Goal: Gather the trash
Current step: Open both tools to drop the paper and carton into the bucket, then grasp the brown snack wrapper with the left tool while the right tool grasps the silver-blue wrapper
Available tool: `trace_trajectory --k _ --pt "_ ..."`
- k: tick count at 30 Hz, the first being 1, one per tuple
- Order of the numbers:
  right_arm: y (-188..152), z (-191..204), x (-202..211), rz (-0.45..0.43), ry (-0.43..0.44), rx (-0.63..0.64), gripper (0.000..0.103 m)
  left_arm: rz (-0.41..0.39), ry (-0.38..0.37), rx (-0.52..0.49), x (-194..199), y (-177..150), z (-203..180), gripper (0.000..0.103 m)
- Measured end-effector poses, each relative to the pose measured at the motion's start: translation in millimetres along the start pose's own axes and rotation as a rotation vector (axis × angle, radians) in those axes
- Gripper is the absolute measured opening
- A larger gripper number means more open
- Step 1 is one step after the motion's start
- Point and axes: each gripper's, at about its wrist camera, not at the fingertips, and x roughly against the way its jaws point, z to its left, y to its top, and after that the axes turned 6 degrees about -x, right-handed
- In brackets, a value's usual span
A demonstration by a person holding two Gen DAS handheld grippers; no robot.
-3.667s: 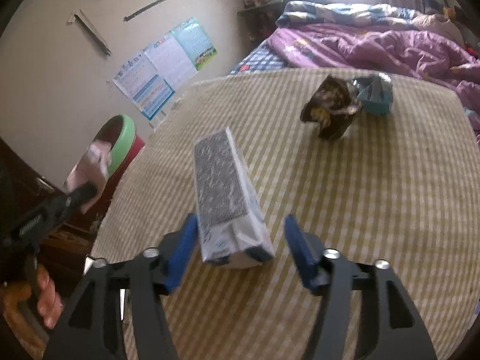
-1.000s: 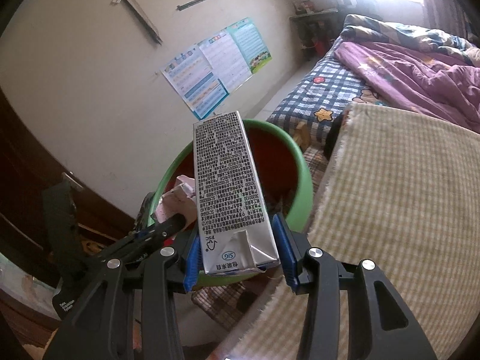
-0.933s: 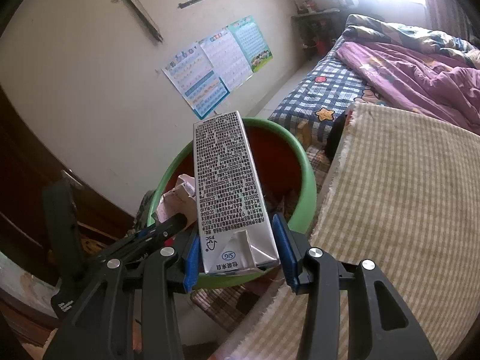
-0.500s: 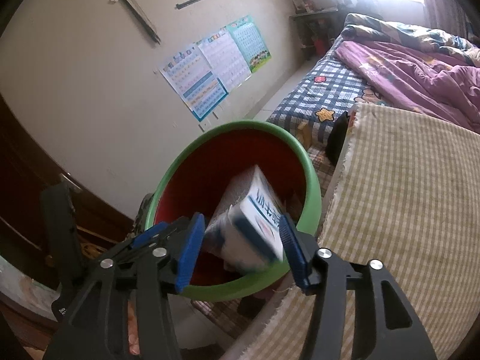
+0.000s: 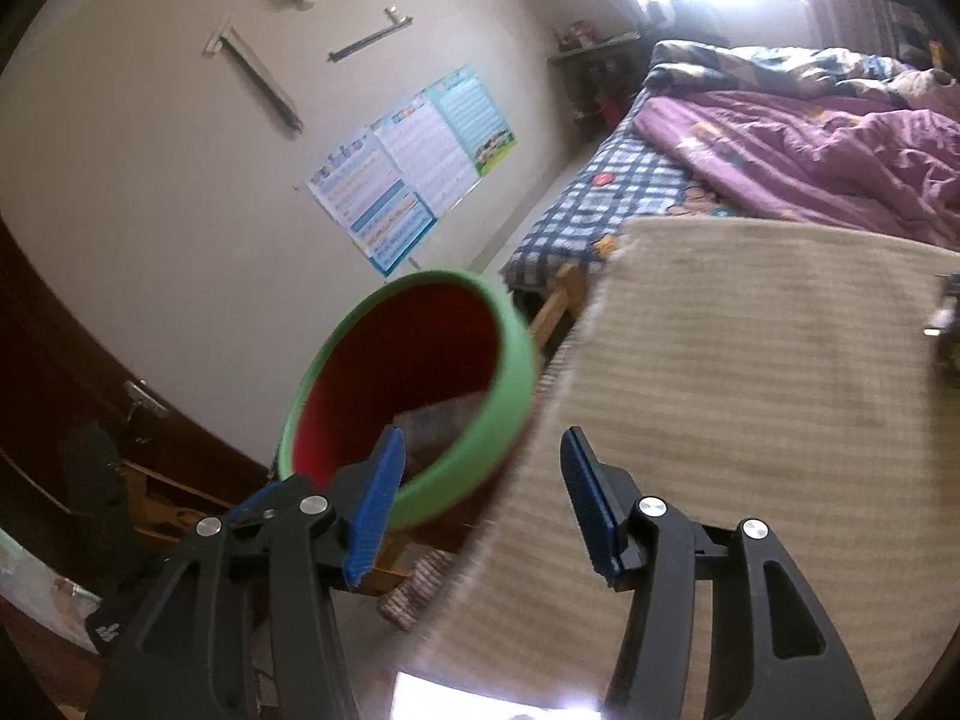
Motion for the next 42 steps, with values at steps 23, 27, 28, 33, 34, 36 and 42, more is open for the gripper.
trace_trajectory --k 23,27,28,33,34,36,42 --pt "81 -246 221 -0.338 -0.197 -0.195 0.055 -0.048 -0.295 -0.293 -1 -13 -291 0.065" --pt "95 -273 222 -0.352 -0.187 -0.250 0.057 -0.017 -0.286 -0.378 -48 -4 -336 0.069" --pt "96 -278 219 -0.341 -0.183 -0.262 0.058 0.007 -0.283 -0.397 -63 -4 -344 0.069" --pt "94 -311 195 -0.258 -0.168 -0.333 0.058 0.155 -0.294 -0.337 -136 -6 -366 0.069" --pt "93 -317 189 -0.244 -0.176 -0.344 0.058 0.170 -0.296 -0.322 -144 -6 -369 0.069" --pt "92 -326 178 -0.219 -0.188 -0.354 0.058 0.208 -0.296 -0.299 -164 -7 -374 0.069" --pt "94 -339 142 -0.164 -0.199 -0.356 0.058 0.313 -0.317 -0.259 -202 -13 -376 0.047"
